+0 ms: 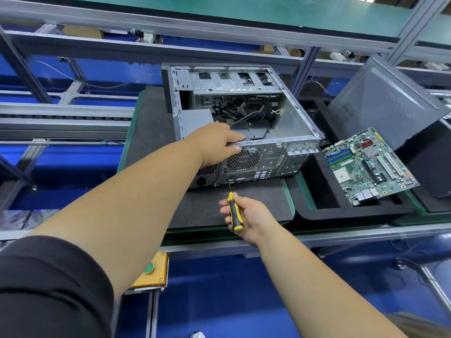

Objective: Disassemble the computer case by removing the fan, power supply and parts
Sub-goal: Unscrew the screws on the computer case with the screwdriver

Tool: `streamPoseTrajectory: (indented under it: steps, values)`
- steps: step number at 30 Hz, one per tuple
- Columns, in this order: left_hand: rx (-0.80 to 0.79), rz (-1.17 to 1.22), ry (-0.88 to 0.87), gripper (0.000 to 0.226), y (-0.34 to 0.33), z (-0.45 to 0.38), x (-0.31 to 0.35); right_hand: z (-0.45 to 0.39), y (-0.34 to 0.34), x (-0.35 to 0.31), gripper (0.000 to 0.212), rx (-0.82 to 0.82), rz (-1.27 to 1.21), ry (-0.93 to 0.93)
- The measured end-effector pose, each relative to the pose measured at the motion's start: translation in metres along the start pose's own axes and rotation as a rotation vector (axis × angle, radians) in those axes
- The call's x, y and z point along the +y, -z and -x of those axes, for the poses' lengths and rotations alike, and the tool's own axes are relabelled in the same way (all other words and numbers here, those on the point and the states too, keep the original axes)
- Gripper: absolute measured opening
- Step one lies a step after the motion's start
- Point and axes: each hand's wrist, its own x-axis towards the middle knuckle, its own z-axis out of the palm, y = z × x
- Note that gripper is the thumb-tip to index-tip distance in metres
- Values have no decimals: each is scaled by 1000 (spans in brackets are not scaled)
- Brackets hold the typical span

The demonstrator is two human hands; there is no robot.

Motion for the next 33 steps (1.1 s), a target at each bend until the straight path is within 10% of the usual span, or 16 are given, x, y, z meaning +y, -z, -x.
streamPoseTrajectory:
  steps: [8, 16, 25, 33]
  values:
    - [-3, -7, 1, 44, -1, -1, 0, 0, -4, -3, 33, 187, 316, 76]
    - [5, -6, -2, 44, -1, -1, -1, 2, -9, -1, 26, 603, 1255, 474]
    - [-16, -16, 4, 45, 1, 0, 2, -2, 1, -12, 45, 4, 56, 28]
    - [-14, -21, 1, 45, 2, 1, 2, -3, 4, -1, 33, -75, -24, 105]
